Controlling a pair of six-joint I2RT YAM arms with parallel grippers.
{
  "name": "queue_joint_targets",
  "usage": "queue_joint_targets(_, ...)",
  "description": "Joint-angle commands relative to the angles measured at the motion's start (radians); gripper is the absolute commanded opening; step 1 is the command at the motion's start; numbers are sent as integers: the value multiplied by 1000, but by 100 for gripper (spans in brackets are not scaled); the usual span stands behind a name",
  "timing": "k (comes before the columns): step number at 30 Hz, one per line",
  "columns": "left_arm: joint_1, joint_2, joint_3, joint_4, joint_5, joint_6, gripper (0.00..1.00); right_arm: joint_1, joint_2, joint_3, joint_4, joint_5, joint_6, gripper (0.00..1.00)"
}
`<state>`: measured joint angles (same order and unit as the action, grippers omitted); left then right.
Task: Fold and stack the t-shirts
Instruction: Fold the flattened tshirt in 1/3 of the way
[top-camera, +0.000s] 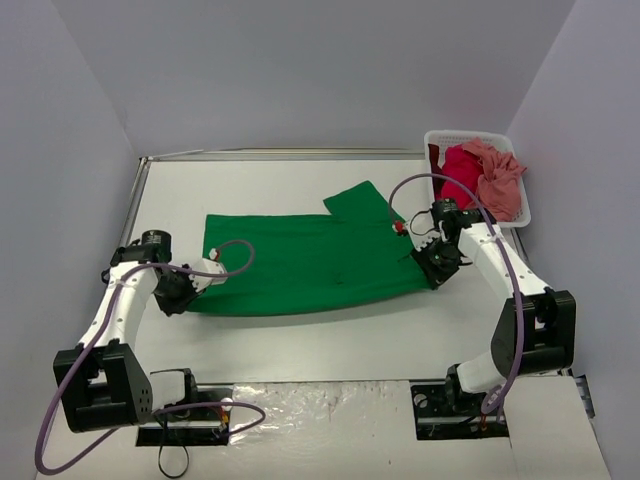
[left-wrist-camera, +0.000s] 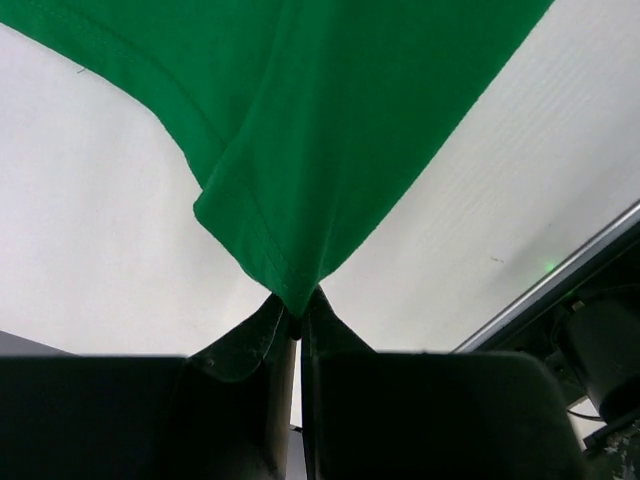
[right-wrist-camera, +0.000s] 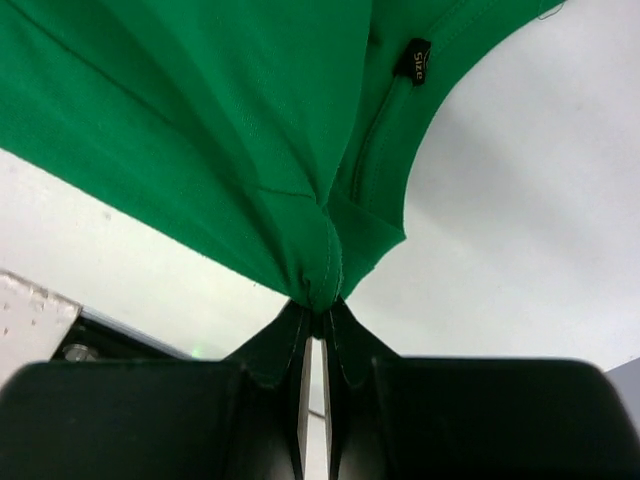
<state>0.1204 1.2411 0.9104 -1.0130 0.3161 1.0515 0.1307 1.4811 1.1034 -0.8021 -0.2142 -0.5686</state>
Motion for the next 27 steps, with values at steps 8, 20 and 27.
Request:
queue_joint_targets(8,15,-91,-36,-159,3,137,25,6,-50,-45,-249,-43,-123,50)
queue_joint_targets(20,56,46,155,-167,7,144,29,7,-1,150,-318,-24,-165,62)
queue_joint_targets(27,202,316,539,-24,338,-242,38,1,227,614,-254,-132,-116,63)
